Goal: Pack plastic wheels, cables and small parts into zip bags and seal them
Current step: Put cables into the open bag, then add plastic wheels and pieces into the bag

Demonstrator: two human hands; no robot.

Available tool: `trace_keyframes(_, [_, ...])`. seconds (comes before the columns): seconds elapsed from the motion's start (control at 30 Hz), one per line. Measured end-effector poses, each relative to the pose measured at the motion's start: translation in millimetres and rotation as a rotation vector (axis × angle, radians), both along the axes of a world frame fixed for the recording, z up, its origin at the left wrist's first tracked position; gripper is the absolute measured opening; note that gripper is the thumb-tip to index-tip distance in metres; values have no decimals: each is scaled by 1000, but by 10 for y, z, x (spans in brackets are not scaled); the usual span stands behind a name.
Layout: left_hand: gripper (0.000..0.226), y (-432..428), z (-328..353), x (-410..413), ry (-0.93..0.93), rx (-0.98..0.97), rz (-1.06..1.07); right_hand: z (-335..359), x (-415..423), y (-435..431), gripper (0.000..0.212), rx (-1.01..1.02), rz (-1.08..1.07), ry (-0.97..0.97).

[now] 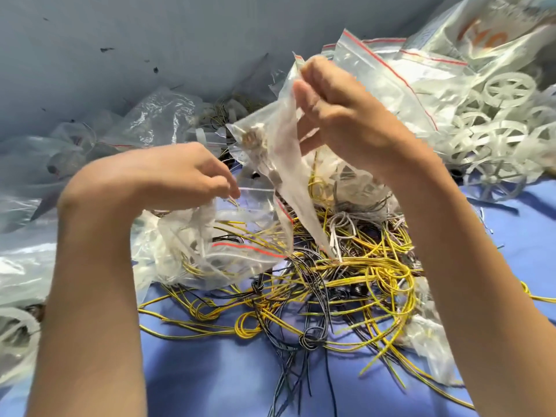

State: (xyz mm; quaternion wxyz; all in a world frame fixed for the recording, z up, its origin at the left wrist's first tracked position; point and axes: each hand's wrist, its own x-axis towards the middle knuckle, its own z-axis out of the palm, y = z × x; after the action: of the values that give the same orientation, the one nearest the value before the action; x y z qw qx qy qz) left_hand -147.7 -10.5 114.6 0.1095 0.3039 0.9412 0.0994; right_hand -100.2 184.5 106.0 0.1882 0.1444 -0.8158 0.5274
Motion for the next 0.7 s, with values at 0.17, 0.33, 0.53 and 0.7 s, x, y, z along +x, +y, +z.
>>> trace_keyframes(0.17, [51,22,-11,-24,85,341,40,60,105,1,24,-196,151,-30])
trace_keyframes(0.33, [72,29,-10,34,29,595,-57,45,92,40,20,-310,230,-49])
trace_keyframes(0.53, [30,153,-1,167,-42,674,-206,29,83,7,45,-190,81,34])
trace_keyframes(0.7, [15,248,-70,143,-177,649,-214,53,48,-10,23,-144,30,-12])
